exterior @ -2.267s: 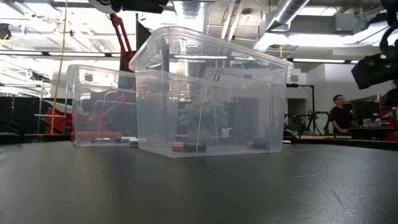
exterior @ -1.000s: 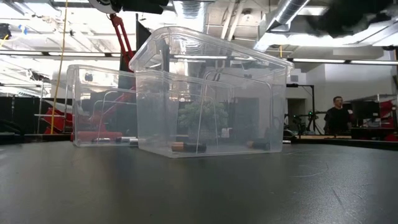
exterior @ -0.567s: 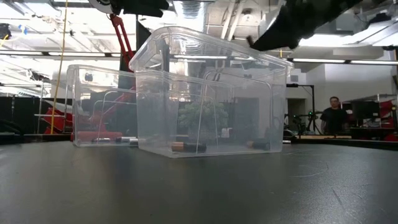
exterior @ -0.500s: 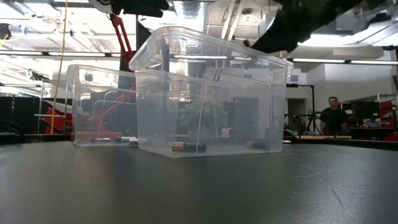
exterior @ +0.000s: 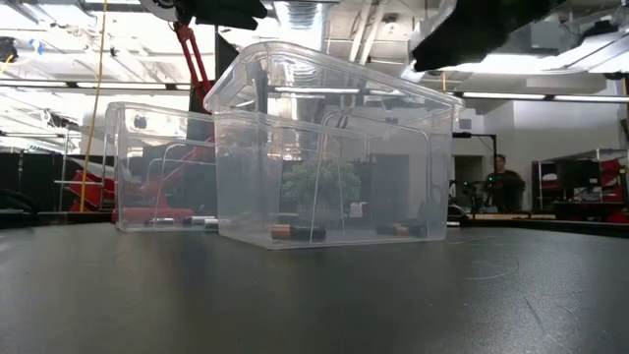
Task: Sort batteries
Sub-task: Put the brown battery into the bottom transparent bin
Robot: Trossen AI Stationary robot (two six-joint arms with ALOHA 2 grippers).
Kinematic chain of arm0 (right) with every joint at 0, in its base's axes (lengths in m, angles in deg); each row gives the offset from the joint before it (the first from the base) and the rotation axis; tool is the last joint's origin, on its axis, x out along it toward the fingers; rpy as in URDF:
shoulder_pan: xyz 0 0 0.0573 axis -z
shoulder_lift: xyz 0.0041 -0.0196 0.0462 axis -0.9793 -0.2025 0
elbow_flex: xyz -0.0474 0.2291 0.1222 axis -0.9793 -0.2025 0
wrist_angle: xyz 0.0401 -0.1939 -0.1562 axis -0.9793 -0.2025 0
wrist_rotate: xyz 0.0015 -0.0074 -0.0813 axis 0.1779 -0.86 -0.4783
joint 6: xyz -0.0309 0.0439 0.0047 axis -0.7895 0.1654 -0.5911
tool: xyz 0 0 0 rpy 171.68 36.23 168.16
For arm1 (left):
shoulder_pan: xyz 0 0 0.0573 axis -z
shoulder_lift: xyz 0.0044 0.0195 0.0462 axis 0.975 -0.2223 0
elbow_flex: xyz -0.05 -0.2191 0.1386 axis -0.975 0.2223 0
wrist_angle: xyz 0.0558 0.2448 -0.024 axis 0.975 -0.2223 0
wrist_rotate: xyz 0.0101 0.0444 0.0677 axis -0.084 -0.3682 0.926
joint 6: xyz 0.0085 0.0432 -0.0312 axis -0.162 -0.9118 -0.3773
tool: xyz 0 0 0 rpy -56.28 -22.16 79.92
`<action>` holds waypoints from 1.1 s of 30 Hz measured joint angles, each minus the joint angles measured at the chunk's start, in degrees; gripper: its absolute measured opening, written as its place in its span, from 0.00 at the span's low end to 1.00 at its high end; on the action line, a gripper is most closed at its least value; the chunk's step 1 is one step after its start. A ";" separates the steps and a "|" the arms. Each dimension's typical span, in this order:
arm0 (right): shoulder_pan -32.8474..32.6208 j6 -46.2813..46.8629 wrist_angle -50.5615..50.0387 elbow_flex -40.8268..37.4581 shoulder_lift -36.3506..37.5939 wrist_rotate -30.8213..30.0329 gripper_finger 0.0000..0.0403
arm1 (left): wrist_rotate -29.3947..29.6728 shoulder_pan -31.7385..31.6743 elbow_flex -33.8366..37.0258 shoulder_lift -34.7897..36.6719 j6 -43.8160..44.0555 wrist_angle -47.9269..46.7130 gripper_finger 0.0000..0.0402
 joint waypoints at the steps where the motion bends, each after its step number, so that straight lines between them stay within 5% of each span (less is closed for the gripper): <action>1: -0.82 1.51 -3.32 0.00 2.10 -1.31 0.57 | 0.00 0.00 0.00 0.00 0.04 0.00 0.55; 10: -7.17 32.67 -41.17 0.04 12.93 -5.04 0.54 | 0.00 -0.45 0.00 0.00 0.02 0.00 0.55; 17: -10.16 51.55 -61.06 -0.06 10.66 8.76 0.56 | -0.02 -0.57 0.00 0.00 0.11 0.02 0.55; 27: -10.16 54.80 -56.03 -6.84 6.67 21.09 0.65 | -0.02 -0.57 0.00 0.00 0.11 0.02 0.55; 33: -10.16 54.88 -50.07 -11.10 6.20 22.36 0.68 | -0.87 -0.57 0.00 0.00 0.11 0.02 0.55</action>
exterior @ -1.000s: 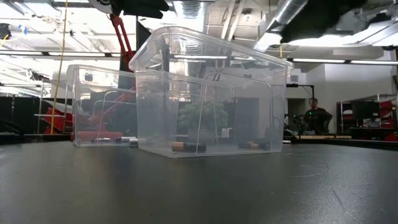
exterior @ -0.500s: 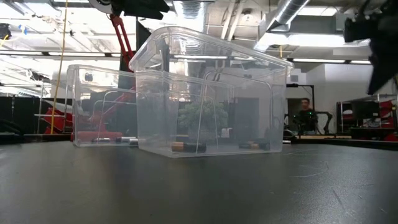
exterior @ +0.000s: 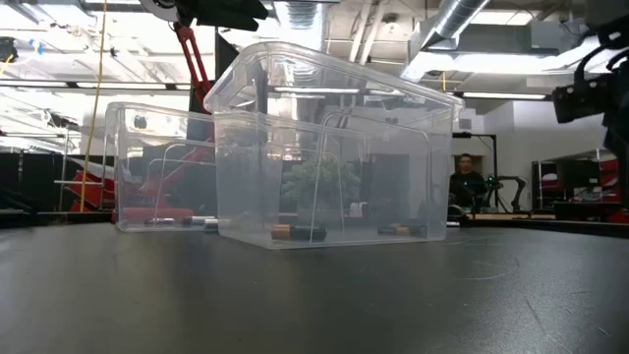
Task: Sort batteries
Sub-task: Put the brown battery into the bottom transparent bin
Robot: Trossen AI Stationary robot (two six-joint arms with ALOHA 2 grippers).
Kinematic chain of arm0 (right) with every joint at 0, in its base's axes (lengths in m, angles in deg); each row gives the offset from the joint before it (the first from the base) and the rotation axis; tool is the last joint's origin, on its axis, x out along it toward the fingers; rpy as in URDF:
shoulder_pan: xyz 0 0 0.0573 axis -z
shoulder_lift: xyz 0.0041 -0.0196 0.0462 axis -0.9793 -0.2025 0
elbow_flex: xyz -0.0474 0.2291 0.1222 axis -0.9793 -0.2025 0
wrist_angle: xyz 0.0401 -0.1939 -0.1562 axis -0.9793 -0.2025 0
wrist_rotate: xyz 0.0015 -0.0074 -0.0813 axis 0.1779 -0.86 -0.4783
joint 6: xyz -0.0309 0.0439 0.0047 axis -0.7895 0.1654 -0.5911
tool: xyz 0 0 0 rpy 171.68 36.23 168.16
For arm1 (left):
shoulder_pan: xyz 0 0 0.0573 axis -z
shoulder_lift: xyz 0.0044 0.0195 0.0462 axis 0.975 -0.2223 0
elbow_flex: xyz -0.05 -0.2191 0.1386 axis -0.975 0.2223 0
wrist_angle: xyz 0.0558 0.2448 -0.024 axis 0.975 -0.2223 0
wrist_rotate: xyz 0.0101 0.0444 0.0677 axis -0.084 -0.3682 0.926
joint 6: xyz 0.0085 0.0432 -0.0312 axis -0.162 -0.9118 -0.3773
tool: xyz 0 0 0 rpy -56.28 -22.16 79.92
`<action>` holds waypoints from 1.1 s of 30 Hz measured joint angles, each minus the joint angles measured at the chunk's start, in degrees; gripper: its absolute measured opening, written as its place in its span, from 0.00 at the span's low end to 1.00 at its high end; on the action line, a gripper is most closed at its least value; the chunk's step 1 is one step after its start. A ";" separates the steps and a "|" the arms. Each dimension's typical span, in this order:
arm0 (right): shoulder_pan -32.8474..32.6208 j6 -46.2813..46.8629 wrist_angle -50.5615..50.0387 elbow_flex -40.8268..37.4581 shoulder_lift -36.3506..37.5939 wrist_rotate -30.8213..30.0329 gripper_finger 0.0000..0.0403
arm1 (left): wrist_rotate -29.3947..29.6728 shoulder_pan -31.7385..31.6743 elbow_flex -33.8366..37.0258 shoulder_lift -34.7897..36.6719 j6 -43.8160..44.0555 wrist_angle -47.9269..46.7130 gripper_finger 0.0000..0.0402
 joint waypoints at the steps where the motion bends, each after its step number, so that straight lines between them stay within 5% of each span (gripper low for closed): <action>1: 0.00 -0.02 0.89 -0.62 0.00 -0.02 0.69 | -0.29 0.00 0.00 0.00 0.00 0.00 0.55; 13: 3.29 -3.73 4.84 -4.36 -0.50 3.77 0.69 | -0.36 0.00 0.00 0.00 0.00 0.00 0.55; 33: 8.32 -9.78 10.92 -5.05 -12.01 7.63 0.69 | -0.29 0.00 0.00 0.00 0.00 0.02 0.55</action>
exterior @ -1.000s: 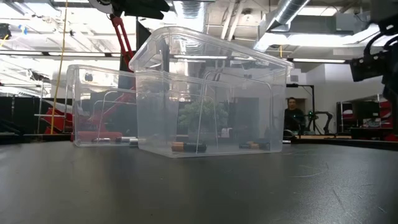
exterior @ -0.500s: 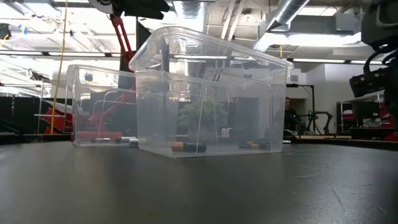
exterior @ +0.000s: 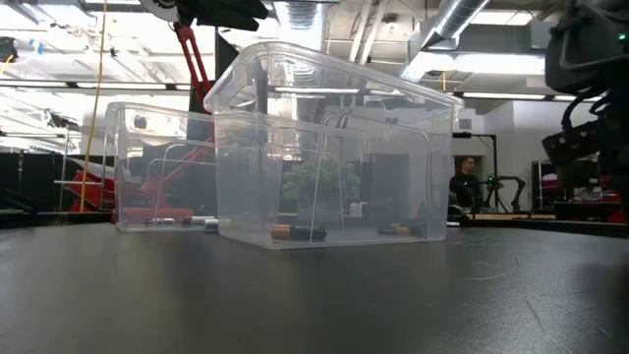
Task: Sort batteries
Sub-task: Put the brown battery into the bottom transparent bin
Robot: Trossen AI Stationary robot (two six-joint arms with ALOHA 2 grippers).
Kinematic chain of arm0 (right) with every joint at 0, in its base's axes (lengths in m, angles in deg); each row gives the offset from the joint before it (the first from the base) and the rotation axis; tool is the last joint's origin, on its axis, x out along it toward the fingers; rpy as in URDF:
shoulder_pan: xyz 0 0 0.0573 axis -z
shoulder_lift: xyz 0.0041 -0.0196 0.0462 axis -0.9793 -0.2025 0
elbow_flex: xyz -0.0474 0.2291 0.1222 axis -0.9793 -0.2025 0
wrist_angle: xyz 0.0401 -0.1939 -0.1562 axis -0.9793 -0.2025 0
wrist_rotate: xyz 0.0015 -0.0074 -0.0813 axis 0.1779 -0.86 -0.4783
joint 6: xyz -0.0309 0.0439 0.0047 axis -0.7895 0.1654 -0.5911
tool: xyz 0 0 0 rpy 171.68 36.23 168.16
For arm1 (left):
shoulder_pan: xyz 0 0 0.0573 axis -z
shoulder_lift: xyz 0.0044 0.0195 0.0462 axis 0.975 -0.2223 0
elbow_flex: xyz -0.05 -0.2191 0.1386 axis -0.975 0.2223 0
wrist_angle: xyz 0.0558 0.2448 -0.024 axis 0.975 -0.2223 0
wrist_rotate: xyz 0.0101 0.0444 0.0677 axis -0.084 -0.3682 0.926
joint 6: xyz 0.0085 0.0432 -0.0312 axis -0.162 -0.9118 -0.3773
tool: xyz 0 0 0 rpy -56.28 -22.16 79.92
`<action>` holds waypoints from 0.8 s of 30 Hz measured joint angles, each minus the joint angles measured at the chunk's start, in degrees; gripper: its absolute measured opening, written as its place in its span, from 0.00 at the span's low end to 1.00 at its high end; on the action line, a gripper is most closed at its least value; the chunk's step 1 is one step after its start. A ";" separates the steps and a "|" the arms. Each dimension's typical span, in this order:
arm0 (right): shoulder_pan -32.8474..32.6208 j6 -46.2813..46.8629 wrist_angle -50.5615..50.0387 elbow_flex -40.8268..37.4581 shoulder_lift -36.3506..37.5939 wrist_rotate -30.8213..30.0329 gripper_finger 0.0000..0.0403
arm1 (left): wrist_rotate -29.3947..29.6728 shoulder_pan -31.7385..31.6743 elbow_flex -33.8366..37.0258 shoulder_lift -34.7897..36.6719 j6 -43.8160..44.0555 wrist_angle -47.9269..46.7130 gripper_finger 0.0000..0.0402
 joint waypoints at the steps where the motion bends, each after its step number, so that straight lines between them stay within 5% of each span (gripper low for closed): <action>1: 0.23 -0.09 0.11 -0.02 -0.14 0.17 0.68 | 0.00 0.00 0.00 0.00 0.00 0.00 0.55; 24: 0.32 2.76 1.56 -0.15 -0.14 0.13 0.47 | 0.07 0.00 0.00 0.00 0.00 0.00 0.55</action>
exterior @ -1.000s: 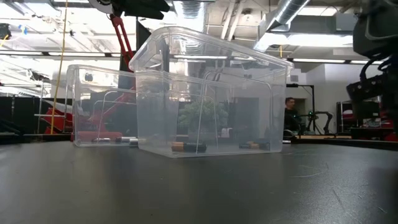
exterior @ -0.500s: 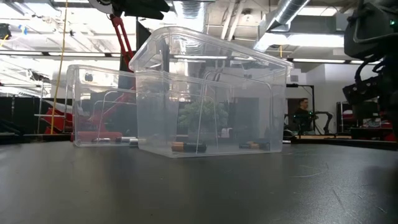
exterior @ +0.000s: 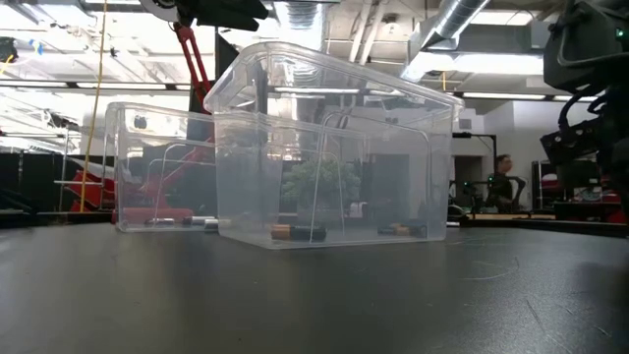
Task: Sort batteries
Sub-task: Put the brown battery into the bottom transparent bin
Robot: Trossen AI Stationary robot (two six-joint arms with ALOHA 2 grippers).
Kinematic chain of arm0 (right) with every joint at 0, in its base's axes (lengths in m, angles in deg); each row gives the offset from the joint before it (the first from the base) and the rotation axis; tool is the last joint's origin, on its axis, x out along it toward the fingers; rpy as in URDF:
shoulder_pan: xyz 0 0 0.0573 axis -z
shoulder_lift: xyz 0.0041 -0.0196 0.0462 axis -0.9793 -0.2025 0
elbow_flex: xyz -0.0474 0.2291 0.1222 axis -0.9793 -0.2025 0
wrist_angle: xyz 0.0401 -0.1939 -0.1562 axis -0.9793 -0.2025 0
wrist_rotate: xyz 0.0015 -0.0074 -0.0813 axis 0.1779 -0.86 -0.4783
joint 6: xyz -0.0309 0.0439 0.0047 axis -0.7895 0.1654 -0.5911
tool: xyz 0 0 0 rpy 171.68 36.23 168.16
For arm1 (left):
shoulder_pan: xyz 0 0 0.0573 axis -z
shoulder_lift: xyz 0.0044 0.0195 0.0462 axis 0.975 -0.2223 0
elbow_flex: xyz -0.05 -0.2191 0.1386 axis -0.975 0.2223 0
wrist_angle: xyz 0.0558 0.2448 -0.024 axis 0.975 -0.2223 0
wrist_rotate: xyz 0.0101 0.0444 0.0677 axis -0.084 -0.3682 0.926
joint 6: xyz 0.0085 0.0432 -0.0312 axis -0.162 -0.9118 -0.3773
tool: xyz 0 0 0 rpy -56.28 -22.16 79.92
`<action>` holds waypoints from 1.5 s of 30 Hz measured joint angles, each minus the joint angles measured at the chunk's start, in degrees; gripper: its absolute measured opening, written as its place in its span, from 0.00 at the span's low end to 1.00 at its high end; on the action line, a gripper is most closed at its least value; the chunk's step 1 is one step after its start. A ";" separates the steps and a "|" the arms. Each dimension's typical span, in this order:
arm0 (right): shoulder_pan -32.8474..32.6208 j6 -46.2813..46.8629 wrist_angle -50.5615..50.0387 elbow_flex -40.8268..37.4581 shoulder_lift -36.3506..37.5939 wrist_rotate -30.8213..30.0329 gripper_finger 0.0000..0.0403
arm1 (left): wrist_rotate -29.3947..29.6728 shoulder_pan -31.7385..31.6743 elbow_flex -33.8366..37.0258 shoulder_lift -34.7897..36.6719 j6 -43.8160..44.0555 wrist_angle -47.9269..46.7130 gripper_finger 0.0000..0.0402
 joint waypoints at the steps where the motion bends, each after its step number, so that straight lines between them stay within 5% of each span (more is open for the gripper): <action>1: 0.00 0.00 0.00 0.01 -0.02 0.00 0.47 | 0.00 0.00 0.00 0.00 0.00 -0.02 0.55; 24: -1.61 -5.26 -1.45 9.05 0.33 -0.46 0.46 | 0.00 0.01 0.00 0.00 -0.02 -0.14 0.55; 36: -8.07 -22.58 4.37 27.38 0.35 -0.77 0.46 | 0.00 0.00 0.00 0.00 -0.01 -0.21 0.55; 45: -5.03 -41.44 16.36 34.42 0.20 -12.97 0.46 | 0.00 0.00 0.00 0.00 -0.02 -0.22 0.55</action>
